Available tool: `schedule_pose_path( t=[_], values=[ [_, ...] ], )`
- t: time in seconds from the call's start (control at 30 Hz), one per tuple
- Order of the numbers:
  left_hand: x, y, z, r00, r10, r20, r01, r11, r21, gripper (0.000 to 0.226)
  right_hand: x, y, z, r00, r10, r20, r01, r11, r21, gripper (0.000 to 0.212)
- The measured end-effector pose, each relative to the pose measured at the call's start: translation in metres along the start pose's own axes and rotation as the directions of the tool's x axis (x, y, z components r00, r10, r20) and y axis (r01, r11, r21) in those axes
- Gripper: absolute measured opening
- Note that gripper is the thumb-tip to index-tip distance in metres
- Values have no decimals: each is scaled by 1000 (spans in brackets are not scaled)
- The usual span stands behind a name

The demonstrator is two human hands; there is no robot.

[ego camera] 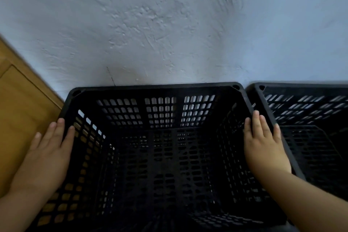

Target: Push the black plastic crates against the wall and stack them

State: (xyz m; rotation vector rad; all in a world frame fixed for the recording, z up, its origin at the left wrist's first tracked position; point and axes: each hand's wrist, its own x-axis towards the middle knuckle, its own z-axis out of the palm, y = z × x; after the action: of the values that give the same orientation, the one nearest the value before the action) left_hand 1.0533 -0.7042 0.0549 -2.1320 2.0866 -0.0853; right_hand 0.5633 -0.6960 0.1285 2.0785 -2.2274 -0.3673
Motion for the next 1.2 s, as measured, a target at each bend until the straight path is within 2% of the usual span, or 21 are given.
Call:
schedule_pose_path(
  t=[0.03, 0.07, 0.1, 0.17, 0.27, 0.37, 0.43, 0.57, 0.67, 0.77, 0.87, 1.03, 1.2],
  values=[
    [0, 3, -4, 998, 4, 59, -3, 1000, -24, 128, -1, 0, -1, 1000, -1, 5, 1, 1000, 21, 67],
    [-1, 10, -13, 999, 1, 51, 0, 1000, -19, 130, -1, 2, -3, 1000, -6, 9, 6, 999, 46, 67],
    [1, 11, -10, 1000, 1, -8, -1, 1000, 13, 126, -2, 4, -6, 1000, -12, 14, 11, 997, 78, 67],
    [-9, 47, -45, 1000, -7, 20, 6, 1000, 30, 114, -7, 12, -19, 1000, 13, 12, -15, 987, 162, 65],
    [-23, 110, -107, 995, 32, -94, -27, 998, 58, 99, -19, 51, -39, 986, 163, -21, -153, 959, 238, 62],
    [-37, 181, -150, 987, 114, -116, -118, 993, -28, 92, -36, 112, -46, 958, 285, 22, -283, 933, 225, 62],
    [-41, 233, -174, 963, 187, -193, -204, 976, -73, 91, -45, 159, -42, 937, 346, 49, -349, 915, 204, 63],
    [-45, 348, -199, 931, 266, -249, -310, 938, -155, 86, -47, 257, -20, 912, 396, 109, -408, 903, 132, 64],
    [-40, 430, -196, 918, 326, -226, -360, 923, -133, 85, -33, 332, 6, 897, 419, 139, -431, 899, 75, 67],
    [-30, 499, -182, 951, 276, -142, -294, 947, -127, 88, -9, 401, 30, 900, 405, 160, -412, 911, 12, 69],
    [-16, 545, -170, 974, 204, -103, -215, 971, -106, 78, 16, 453, 52, 908, 372, 195, -376, 927, -18, 68],
    [4, 563, -160, 997, 66, 31, -68, 996, 59, 79, 55, 496, 89, 945, 274, 177, -276, 961, -13, 69],
    [14, 555, -159, 993, 97, -62, -91, 991, 94, 78, 67, 509, 116, 993, 82, -91, -83, 997, -8, 71]
  ],
)
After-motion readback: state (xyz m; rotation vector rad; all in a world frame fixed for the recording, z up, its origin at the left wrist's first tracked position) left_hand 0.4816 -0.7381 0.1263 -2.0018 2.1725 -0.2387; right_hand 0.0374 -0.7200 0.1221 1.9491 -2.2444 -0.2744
